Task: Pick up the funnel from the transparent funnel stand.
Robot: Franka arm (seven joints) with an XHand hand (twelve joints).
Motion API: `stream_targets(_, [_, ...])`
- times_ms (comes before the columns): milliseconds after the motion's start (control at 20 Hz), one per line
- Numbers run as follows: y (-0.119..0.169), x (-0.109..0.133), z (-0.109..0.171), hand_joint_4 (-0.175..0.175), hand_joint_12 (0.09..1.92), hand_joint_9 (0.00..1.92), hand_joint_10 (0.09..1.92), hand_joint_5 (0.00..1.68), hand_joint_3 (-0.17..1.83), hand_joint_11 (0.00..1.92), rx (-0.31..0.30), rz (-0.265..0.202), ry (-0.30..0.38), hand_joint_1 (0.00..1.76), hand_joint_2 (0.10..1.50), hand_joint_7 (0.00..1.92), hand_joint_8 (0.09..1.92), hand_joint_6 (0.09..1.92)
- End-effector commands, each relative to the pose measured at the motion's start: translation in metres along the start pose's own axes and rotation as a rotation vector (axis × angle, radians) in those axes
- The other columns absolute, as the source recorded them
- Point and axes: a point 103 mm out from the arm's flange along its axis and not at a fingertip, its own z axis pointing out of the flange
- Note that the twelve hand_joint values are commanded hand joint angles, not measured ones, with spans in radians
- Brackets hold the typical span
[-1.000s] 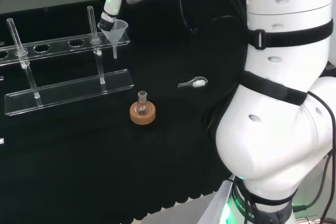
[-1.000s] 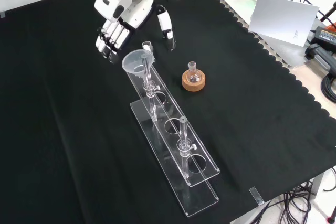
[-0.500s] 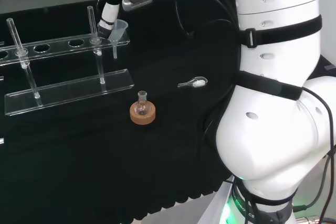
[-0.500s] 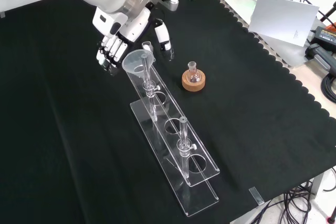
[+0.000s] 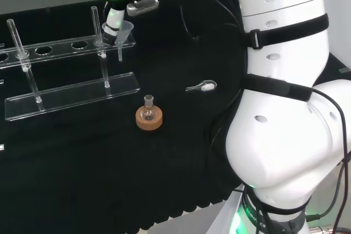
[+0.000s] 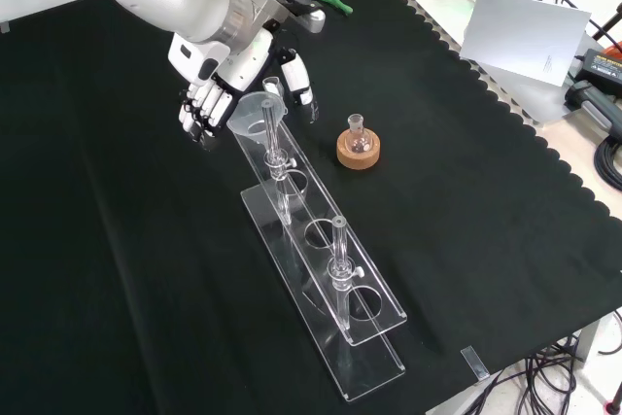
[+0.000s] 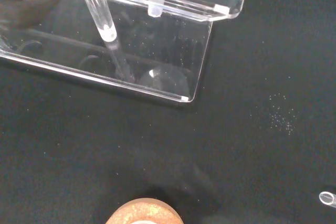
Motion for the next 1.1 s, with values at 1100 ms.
stream_targets(1100, [0.014, -0.013, 0.005, 0.012, 0.09, 0.18, 0.74, 0.50, 0.43, 0.00, -0.001, 0.016, 0.050, 0.90, 0.50, 0.67, 0.47, 0.09])
